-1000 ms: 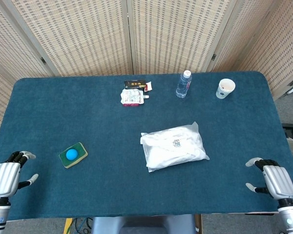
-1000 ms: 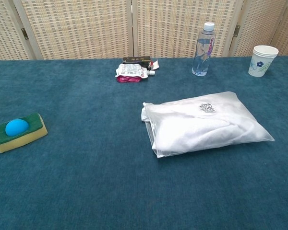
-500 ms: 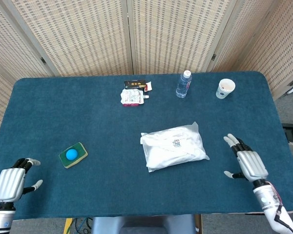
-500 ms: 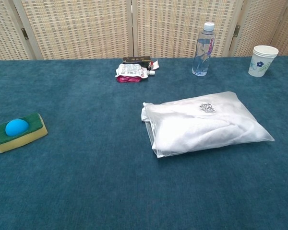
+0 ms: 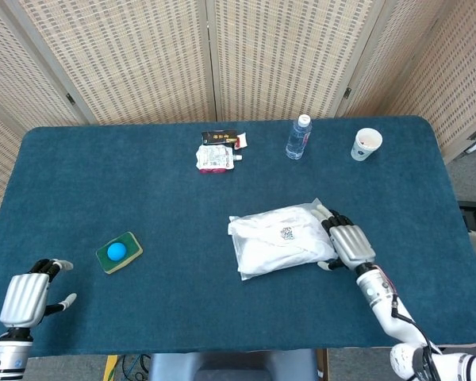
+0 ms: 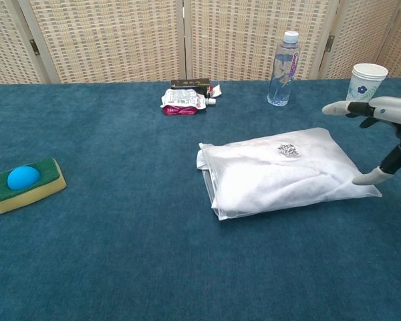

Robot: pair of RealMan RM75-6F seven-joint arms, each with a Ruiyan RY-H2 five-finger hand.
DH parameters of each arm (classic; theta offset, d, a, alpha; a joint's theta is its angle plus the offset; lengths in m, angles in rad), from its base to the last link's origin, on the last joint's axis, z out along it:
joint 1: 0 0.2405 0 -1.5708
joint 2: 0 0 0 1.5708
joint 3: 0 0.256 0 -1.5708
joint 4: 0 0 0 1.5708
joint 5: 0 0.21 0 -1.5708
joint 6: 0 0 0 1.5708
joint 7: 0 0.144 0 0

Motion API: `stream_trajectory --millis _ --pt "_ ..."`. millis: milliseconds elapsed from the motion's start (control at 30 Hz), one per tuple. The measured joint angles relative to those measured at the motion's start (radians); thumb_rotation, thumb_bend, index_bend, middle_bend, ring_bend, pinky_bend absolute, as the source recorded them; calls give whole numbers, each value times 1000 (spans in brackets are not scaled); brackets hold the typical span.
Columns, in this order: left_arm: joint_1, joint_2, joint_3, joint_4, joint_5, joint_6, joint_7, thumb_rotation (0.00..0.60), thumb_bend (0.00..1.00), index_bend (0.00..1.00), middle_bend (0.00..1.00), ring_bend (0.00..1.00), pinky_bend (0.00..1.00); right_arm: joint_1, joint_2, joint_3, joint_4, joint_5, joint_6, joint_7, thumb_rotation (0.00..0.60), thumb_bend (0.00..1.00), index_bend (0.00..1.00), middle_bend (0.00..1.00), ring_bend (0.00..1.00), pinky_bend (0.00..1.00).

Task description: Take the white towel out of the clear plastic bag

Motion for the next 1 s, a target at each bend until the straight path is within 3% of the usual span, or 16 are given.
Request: stream_trajectory --millis 300,767,900,1000 --pt "0 3 4 -4 -11 -15 -3 600 137 374 436 331 654 79 -48 -5 18 119 -33 -109 600 0 0 0 0 126" --pt "-1 -4 3 -6 -6 -10 2 600 137 374 471 351 664 189 -152 -58 88 276 -58 -233 600 0 0 0 0 130" --pt "2 -7 4 -2 -7 -8 -2 600 137 375 485 358 667 205 -199 -61 117 278 -29 -245 600 0 0 34 11 198" --pt "3 -9 4 0 -7 -7 -5 600 137 375 496 364 668 208 -227 -61 136 264 1 -246 600 10 10 131 95 282"
